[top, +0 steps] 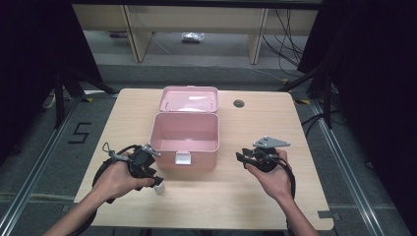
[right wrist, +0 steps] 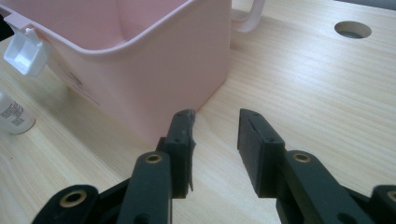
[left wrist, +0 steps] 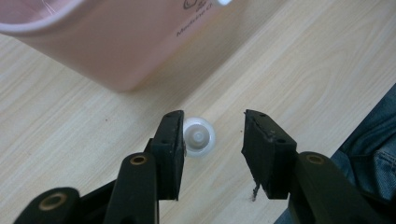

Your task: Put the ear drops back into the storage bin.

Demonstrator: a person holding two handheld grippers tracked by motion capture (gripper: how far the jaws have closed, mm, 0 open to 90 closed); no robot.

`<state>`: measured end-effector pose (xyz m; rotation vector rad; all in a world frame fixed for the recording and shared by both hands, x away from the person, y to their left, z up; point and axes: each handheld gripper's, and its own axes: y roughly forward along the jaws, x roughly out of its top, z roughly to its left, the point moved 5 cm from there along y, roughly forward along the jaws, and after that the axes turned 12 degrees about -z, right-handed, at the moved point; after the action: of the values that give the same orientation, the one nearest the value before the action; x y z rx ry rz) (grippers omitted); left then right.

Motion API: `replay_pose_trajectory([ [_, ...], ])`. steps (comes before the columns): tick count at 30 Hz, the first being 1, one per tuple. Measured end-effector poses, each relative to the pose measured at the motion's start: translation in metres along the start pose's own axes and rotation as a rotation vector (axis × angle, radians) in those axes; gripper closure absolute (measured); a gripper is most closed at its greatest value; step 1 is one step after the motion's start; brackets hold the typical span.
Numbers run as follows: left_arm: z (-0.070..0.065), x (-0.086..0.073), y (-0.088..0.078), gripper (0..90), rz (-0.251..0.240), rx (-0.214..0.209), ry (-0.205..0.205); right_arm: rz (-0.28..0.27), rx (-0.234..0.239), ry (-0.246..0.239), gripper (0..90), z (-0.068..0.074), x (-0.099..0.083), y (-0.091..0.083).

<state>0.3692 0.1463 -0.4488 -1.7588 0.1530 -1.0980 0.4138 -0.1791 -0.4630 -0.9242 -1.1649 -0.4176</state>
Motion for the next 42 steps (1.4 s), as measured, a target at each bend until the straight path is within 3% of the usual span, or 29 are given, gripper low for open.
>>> replay_pose_trajectory([
  [6, -0.001, -0.001, 0.007, 58.0, 0.030, -0.002, -0.007, -0.005, -0.010, 0.034, 66.6, 0.002, 0.000, -0.001],
  [11, 0.003, -0.003, 0.012, 59.2, 0.074, -0.001, 0.017, 0.000, -0.001, 0.031, 66.7, 0.001, 0.000, -0.001],
  [12, 0.002, -0.003, 0.013, 59.2, 0.081, -0.003, 0.004, 0.002, -0.001, 0.027, 66.8, 0.001, 0.000, -0.001],
  [22, 0.008, -0.005, 0.018, 61.0, 0.143, 0.002, 0.026, 0.002, -0.004, 0.001, 66.9, -0.001, 0.000, -0.001],
  [24, 0.008, -0.005, 0.019, 61.2, 0.147, 0.002, 0.026, 0.009, -0.013, 0.026, 66.9, 0.001, 0.000, -0.002],
  [25, 0.008, -0.005, 0.020, 61.2, 0.151, 0.002, 0.032, 0.001, -0.005, 0.007, 66.9, 0.000, 0.001, -0.001],
  [28, 0.008, -0.004, 0.021, 61.5, 0.159, 0.002, 0.037, 0.004, -0.008, 0.019, 66.9, 0.001, 0.001, -0.001],
  [33, 0.009, -0.005, 0.024, 62.2, 0.183, 0.001, 0.047, 0.003, -0.010, 0.000, 66.9, -0.001, 0.002, -0.002],
  [37, 0.010, -0.005, 0.025, 63.0, 0.202, 0.001, 0.055, 0.000, -0.002, 0.004, 66.9, 0.000, 0.002, -0.001],
  [38, 0.010, -0.005, 0.025, 63.1, 0.205, 0.000, 0.056, 0.006, 0.001, 0.033, 66.9, 0.002, 0.001, -0.002],
  [42, 0.010, -0.003, 0.025, 63.5, 0.210, 0.001, 0.057, 0.003, 0.003, 0.016, 66.9, 0.001, 0.002, -0.001],
])
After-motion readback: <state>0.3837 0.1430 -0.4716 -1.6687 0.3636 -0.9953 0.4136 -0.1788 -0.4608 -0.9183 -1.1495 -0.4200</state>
